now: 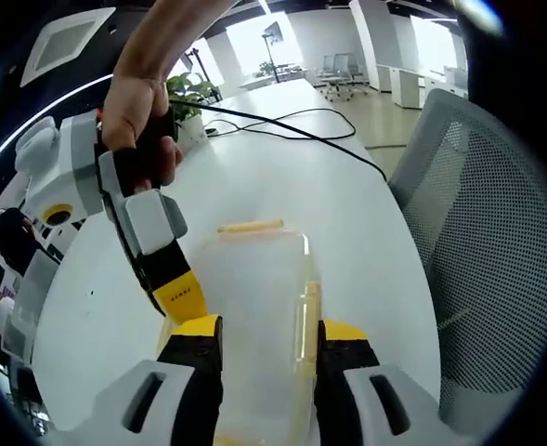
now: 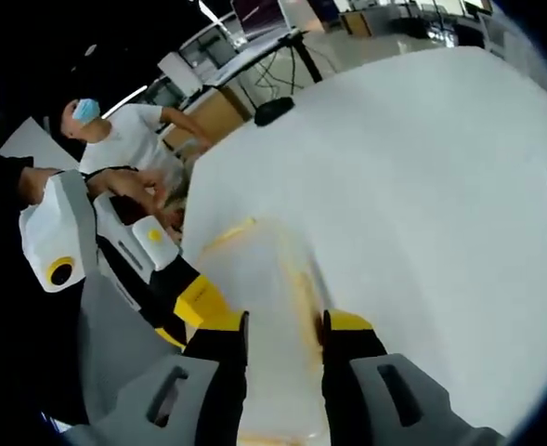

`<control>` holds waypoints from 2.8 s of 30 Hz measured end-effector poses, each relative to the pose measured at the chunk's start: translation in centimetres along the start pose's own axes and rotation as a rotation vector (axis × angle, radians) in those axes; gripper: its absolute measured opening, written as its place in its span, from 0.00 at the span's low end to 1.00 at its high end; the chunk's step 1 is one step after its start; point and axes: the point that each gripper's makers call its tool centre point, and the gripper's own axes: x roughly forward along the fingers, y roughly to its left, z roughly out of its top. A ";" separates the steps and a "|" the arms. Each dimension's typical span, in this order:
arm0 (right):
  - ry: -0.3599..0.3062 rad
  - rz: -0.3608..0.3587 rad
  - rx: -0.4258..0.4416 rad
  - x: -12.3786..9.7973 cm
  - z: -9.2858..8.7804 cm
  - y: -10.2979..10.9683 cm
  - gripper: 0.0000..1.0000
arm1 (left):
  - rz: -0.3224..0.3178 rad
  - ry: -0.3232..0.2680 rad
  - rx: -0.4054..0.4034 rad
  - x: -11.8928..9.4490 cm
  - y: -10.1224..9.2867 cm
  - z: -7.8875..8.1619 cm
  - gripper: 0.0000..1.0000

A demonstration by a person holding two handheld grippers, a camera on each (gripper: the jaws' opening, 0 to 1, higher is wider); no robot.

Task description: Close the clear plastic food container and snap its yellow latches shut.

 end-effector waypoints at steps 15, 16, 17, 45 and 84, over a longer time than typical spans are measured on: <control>-0.003 -0.067 -0.111 -0.5 0.2 0.4 0.26 | 0.014 -0.004 0.007 -0.1 0.2 0.1 0.33; 0.000 -0.071 -0.117 -0.5 0.3 0.4 0.26 | 0.014 -0.004 0.006 -0.1 0.2 0.1 0.33; -0.001 -0.076 -0.115 -0.5 0.3 0.4 0.26 | 0.015 -0.003 0.007 -0.1 0.2 0.1 0.33; -0.245 -0.307 -0.066 -3.5 0.3 0.1 0.39 | 0.103 -0.062 -0.224 -2.4 1.6 0.2 0.44; -0.360 -0.555 -0.048 -4.8 -7.0 4.5 0.54 | 0.196 -0.062 -0.535 -5.4 2.2 -4.7 0.59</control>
